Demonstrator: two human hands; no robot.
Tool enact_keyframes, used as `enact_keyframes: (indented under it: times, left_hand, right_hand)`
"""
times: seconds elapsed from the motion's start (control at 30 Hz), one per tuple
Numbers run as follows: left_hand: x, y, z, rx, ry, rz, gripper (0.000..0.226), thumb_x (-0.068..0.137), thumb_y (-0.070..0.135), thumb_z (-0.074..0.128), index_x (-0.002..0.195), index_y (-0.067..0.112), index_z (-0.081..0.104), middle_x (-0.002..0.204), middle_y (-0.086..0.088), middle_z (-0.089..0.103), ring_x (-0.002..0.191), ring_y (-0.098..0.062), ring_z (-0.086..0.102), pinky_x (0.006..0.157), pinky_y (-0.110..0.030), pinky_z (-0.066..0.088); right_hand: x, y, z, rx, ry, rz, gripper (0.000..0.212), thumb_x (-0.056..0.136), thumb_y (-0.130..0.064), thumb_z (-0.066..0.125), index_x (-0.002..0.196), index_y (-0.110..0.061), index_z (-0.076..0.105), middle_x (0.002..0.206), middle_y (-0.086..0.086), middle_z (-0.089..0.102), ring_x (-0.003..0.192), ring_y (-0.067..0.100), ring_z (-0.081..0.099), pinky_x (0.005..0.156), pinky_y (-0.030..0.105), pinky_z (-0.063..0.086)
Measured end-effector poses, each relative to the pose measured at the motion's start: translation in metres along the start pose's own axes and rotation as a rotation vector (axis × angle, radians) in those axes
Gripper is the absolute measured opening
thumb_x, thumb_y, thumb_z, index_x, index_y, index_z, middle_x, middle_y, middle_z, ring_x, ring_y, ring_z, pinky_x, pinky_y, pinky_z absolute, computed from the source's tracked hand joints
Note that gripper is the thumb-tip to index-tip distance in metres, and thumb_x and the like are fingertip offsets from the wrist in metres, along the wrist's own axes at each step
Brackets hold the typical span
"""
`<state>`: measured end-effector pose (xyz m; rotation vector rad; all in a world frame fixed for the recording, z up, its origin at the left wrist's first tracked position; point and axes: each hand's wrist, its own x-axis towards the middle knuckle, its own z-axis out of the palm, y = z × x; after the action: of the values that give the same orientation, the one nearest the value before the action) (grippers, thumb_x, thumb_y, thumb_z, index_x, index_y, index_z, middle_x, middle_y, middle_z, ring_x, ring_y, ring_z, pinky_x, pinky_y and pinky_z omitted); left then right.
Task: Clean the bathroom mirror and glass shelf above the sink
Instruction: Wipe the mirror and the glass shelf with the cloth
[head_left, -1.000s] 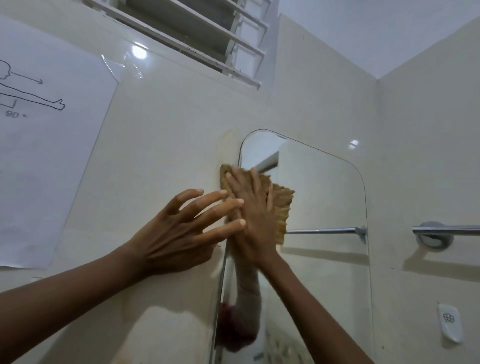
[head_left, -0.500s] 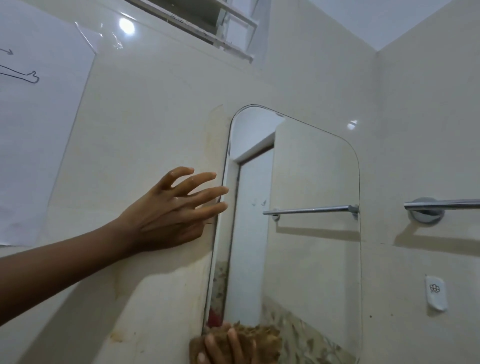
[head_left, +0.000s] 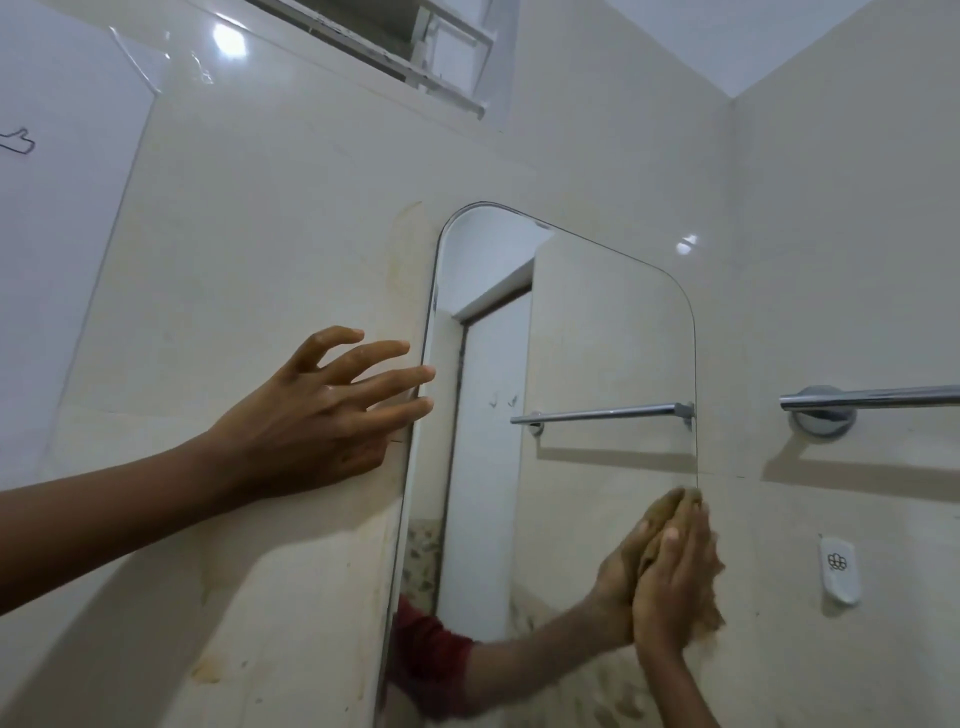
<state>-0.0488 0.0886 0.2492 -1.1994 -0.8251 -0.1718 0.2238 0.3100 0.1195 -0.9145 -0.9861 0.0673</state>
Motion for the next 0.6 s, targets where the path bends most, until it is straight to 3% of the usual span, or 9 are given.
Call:
enact_keyframes:
  times: [0.1,0.3,0.4,0.6]
  left_hand:
    - [0.000,0.001,-0.001,-0.005,-0.010,0.006,0.036,0.085,0.033,0.042,0.114,0.026,0.062,0.131,0.000,0.060,0.121,-0.026,0.056,0.099,-0.043,0.028]
    - [0.001,-0.001,-0.002,-0.009,-0.022,0.013,0.038,0.083,0.035,0.041,0.113,0.025,0.064,0.128,-0.002,0.063,0.117,-0.026,0.059,0.099,-0.042,0.028]
    - [0.002,-0.001,-0.001,-0.019,-0.028,0.007,0.039,0.083,0.035,0.040,0.113,0.025,0.064,0.128,-0.002,0.063,0.115,-0.025,0.060,0.100,-0.042,0.027]
    - [0.000,-0.002,0.003,0.009,-0.058,0.021,0.041,0.083,0.037,0.040,0.117,0.025,0.061,0.131,-0.003,0.060,0.117,-0.027,0.059,0.100,-0.043,0.027]
  right_hand:
    - [0.065,-0.035,0.016,0.079,0.002,-0.073,0.046,0.100,-0.025,0.028,0.144,-0.013,0.031,0.148,0.017,0.038,0.135,0.036,0.036,0.112,0.051,0.028]
    - [0.148,-0.144,0.049,0.115,-0.057,-0.156,0.045,0.100,-0.033,0.022,0.144,-0.024,0.029,0.152,0.008,0.032,0.141,0.030,0.028,0.115,0.053,0.020]
    - [0.149,-0.186,0.062,0.116,-0.070,-0.252,0.045,0.100,-0.035,0.021,0.144,-0.027,0.027,0.153,0.005,0.031,0.142,0.027,0.026,0.116,0.052,0.019]
    - [0.091,-0.254,0.079,0.193,-0.201,-0.643,0.043,0.100,-0.024,0.031,0.144,-0.026,0.032,0.155,-0.005,0.029,0.147,0.019,0.015,0.119,0.048,0.010]
